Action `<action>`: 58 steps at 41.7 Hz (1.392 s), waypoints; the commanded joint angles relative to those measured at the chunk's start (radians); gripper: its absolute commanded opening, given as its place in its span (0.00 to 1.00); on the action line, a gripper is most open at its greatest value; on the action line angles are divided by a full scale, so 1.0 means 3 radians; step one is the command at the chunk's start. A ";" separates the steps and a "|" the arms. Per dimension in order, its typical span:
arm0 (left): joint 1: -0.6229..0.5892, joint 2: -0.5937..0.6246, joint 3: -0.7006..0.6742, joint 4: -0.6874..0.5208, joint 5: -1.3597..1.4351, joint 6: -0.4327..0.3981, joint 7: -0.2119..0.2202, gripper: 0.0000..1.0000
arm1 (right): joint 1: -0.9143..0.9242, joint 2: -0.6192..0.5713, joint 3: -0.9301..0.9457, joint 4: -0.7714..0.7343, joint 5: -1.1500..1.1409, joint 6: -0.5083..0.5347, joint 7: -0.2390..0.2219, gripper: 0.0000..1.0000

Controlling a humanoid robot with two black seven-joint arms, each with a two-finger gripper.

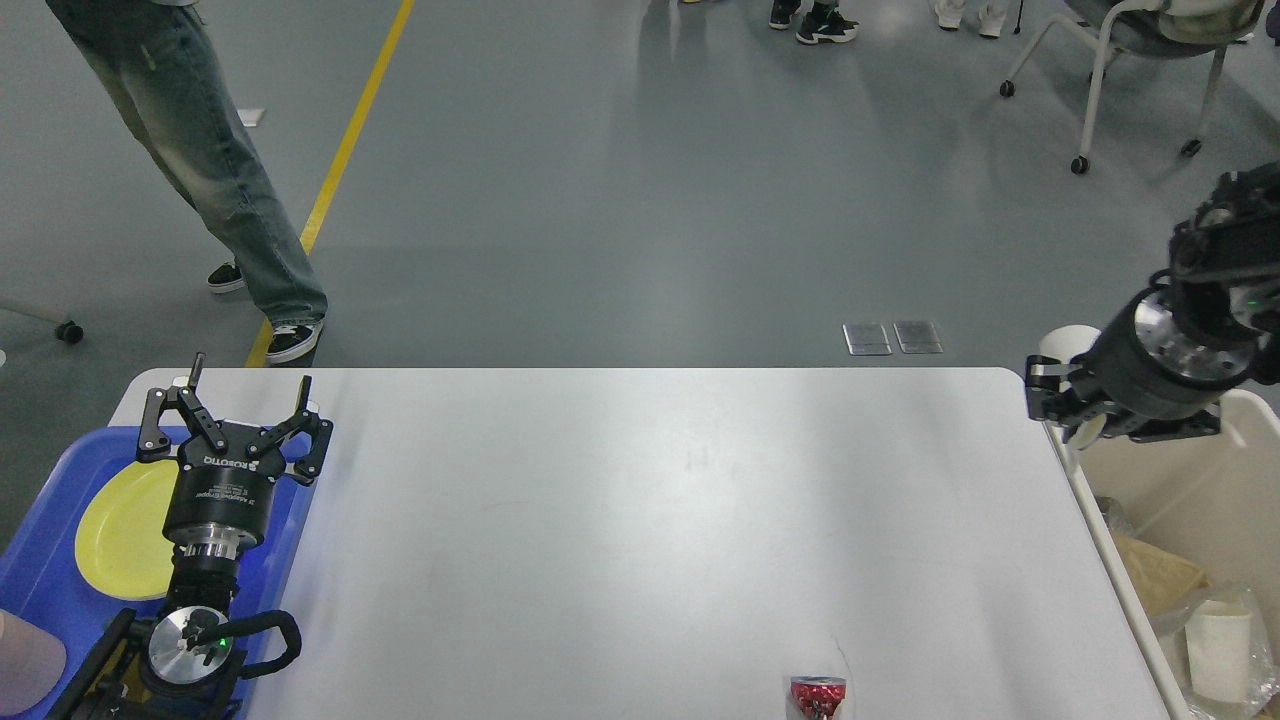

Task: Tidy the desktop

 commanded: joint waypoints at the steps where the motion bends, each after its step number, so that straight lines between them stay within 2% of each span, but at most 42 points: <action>1: 0.0000 0.0000 0.0000 0.0001 0.0000 0.0000 0.0002 0.96 | -0.0372 -0.0466 0.0014 -0.0414 -0.0043 0.0001 0.0000 0.00; 7: 0.0000 0.0000 0.0000 0.0001 0.0000 0.0000 0.0002 0.96 | -0.1051 -0.0691 0.0126 -0.1181 -0.0038 -0.0015 0.0015 0.00; 14: 0.0000 0.0000 0.0000 0.0001 0.0000 0.0000 0.0002 0.96 | -0.2237 -0.0783 0.0734 -0.2198 -0.0033 -0.0025 0.0031 0.00; 24: 0.0000 0.0000 0.0000 0.0001 0.0000 0.0000 0.0002 0.96 | -0.3711 -0.0544 0.1742 -0.3548 -0.0038 -0.0061 0.0036 0.00; 30: 0.0000 0.0000 0.0000 0.0001 0.0000 0.0000 0.0002 0.96 | -0.4350 -0.0181 0.1855 -0.4213 -0.0038 -0.0428 0.0036 0.00; 44: 0.0000 0.0000 0.0000 0.0001 0.0000 0.0000 0.0002 0.96 | -0.5061 0.0295 0.1656 -0.4490 -0.0043 -0.1431 0.0036 0.00; 58: 0.0000 0.0000 0.0000 0.0001 0.0000 0.0000 0.0002 0.96 | -0.5215 0.0326 0.1625 -0.4557 -0.0038 -0.1513 0.0036 0.00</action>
